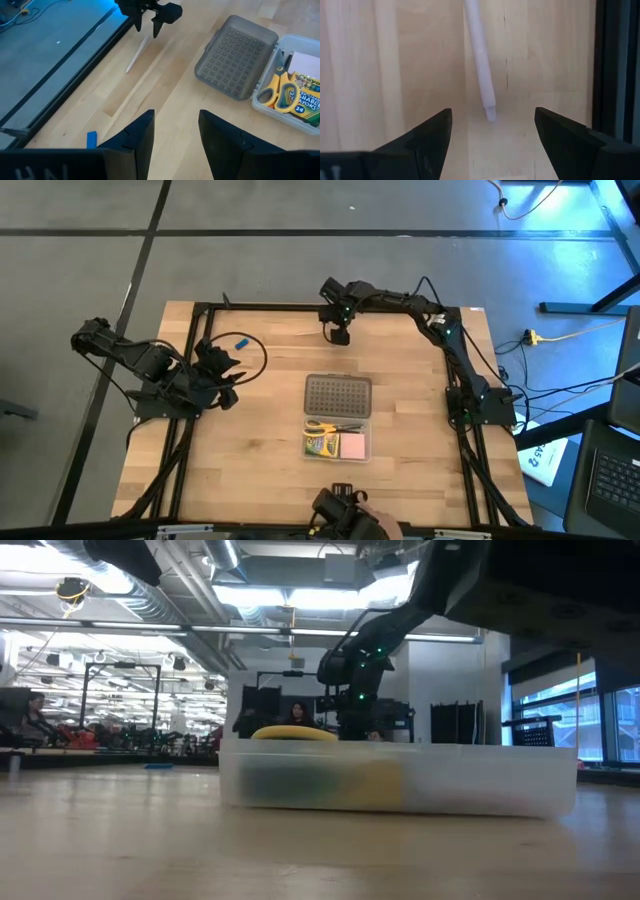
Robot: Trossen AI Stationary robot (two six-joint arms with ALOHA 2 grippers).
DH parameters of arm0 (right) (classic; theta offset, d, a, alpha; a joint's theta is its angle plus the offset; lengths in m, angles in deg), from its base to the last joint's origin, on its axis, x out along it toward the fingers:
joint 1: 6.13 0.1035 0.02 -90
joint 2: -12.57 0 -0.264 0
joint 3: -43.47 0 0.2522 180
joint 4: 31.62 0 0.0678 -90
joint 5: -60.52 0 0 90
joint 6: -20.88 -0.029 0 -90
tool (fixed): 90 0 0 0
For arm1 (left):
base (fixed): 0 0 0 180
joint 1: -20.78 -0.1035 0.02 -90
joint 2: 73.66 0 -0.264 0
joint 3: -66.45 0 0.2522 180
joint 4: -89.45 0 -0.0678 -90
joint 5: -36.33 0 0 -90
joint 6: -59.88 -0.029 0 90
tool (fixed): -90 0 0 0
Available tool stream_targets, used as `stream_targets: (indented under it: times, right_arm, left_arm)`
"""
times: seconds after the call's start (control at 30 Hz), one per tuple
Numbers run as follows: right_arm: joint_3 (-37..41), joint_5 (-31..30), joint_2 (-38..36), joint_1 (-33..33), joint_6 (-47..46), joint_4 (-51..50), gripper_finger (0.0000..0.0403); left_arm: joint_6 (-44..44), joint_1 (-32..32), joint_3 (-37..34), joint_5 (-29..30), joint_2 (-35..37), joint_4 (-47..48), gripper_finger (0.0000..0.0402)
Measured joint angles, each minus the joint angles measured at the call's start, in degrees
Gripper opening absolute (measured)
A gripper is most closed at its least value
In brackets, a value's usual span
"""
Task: Pack school essentials
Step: Put the white pen into the transparent supply box
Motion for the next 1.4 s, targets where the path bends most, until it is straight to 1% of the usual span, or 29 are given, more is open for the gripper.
stream_targets:
  times: [0.1,0.2,0.27,0.47,0.53,0.87,0.97,1.07,1.4]
  right_arm:
    - [0.0,0.48,0.0,-0.2,0.98,-0.05,0.0286]
    - [0.0,4.19,0.0,-0.47,3.04,-0.52,0.0286]
    - [0.0,5.37,0.0,-0.47,4.17,-0.27,0.0286]
    - [-0.08,5.65,0.61,-1.28,5.46,0.93,0.0286]
    - [-0.07,6.14,1.38,-1.72,6.52,-0.05,0.0286]
    - [-0.26,5.14,2.76,-1.78,7.29,0.99,0.0283]
    - [-0.22,5.06,2.8,-1.76,7.31,1.13,0.027]
    - [-0.2,5.04,2.85,-1.73,7.29,1.32,0.0249]
    - [-0.15,4.75,2.91,-1.7,7.13,1.61,0.0149]
  left_arm:
    - [0.0,0.0,0.0,0.0,0.0,-0.01,0.0148]
    - [0.0,0.0,0.0,0.0,0.0,-0.01,0.0148]
    - [0.0,0.0,0.0,0.0,0.0,-0.01,0.0148]
    - [0.0,0.0,0.0,0.0,0.0,-0.01,0.0148]
    - [0.0,0.0,0.0,-0.02,-0.02,0.01,0.0148]
    - [-0.02,0.0,0.01,0.09,-0.04,-0.03,0.0148]
    - [-0.02,0.0,0.01,0.13,-0.04,-0.03,0.0148]
    - [-0.02,0.0,0.0,0.15,-0.04,-0.03,0.0148]
    - [-0.02,0.0,0.0,0.03,-0.04,-0.03,0.0148]
